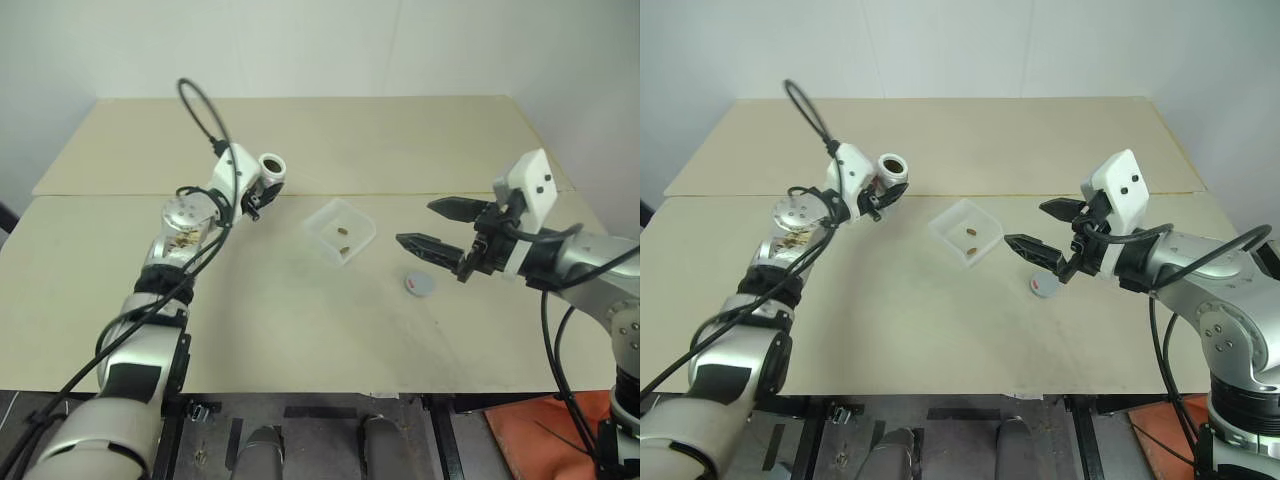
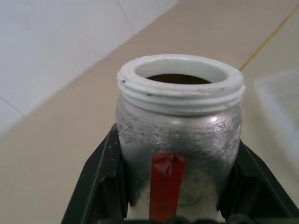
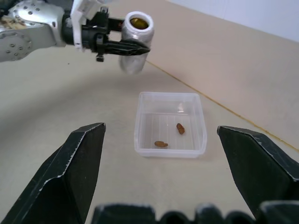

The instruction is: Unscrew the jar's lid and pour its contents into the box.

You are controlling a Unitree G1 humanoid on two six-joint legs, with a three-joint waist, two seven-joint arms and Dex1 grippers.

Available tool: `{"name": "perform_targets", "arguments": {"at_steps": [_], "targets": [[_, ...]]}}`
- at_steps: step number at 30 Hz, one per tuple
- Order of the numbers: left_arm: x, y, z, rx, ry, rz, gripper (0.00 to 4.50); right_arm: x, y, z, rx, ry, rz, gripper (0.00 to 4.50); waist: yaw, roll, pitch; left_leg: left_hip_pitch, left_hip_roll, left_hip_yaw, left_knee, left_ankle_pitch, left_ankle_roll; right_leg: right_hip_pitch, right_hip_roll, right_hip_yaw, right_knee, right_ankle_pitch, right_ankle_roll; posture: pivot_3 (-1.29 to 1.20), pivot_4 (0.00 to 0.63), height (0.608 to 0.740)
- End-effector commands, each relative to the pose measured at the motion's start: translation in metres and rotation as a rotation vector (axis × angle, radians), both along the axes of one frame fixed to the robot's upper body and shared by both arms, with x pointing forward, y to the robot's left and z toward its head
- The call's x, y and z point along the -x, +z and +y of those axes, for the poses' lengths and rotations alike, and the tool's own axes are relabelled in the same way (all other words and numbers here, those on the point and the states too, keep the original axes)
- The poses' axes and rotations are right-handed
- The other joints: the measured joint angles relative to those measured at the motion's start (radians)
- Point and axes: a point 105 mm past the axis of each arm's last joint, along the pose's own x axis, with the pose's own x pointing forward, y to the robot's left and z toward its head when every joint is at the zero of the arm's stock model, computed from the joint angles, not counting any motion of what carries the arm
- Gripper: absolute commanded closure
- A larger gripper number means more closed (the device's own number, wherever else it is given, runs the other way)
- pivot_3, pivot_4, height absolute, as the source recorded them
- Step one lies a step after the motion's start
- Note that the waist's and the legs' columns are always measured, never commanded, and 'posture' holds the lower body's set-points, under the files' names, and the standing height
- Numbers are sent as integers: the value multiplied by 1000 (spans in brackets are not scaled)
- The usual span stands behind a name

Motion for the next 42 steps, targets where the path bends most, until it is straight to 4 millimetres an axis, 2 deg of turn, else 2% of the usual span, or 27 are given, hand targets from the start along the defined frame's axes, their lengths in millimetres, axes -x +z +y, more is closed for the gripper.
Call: {"name": "perform_targets", "arguments": {"at_steps": [1, 9, 14, 21, 23, 24, 29, 35, 38, 42], "targets": [[12, 10, 5, 160, 3, -5, 2545, 2, 7, 3, 1, 12, -49, 61, -5, 0, 0, 1, 0, 0, 0, 0, 1, 0, 0, 0, 0, 0, 0, 0, 150, 740], [26, -15, 12, 278, 47, 30, 2545, 6, 3, 0, 10, 6, -35, 61, -4, 0, 0, 3, 0, 0, 0, 0, 1, 1, 0, 0, -2, 0, 0, 0, 150, 740], [32, -35, 7, 225, 41, 56, 2545, 8, 4, 0, 15, 4, -33, 61, -3, 0, 0, 3, 0, 0, 0, 0, 1, 1, 0, 0, -3, 0, 0, 0, 150, 740], [40, -52, 11, 193, 55, 70, 2545, 10, 2, 3, 31, 15, -20, 61, -4, 0, -1, 3, 0, 0, 0, -1, 1, 2, 0, 1, -3, 0, -1, 0, 150, 740], [50, -55, 12, 167, 28, 77, 1826, 12, -1, 4, 37, 20, -12, 0, -6, 1, -1, 4, 0, 1, 0, -1, 1, 2, 0, 1, -3, 0, -1, 0, 150, 740], [54, -55, 13, 159, 15, 80, 1622, 12, -1, 5, 38, 22, -10, 0, -6, 1, -1, 4, 0, 1, 0, -1, 1, 2, 0, 1, -3, 0, -1, 0, 150, 740], [66, -53, 19, 123, 6, 81, 61, 12, -3, 6, 36, 22, -6, 0, 0, 1, -1, 4, 0, 1, -1, -1, 2, 2, 0, 1, -4, 0, -1, 0, 150, 740], [81, -45, 34, 63, 5, 84, 23, 11, -6, 7, 34, 21, -4, 0, 3, 1, -1, 4, 0, 1, -1, -1, 2, 2, 0, 1, -4, 0, -1, 0, 150, 740], [102, -37, 49, -9, -69, 125, 23, 15, -8, 4, 49, 31, -2, 0, -6, 1, -1, 4, 1, 1, -1, -1, 2, 1, 1, 1, -4, 0, -1, 0, 150, 740], [139, -12, 64, -81, -222, 175, 23, 20, -12, 0, 83, 64, 4, 0, -4, 1, -1, 5, 2, 1, -2, -2, 3, 1, 1, 1, -4, -1, -2, 0, 150, 740]]}}
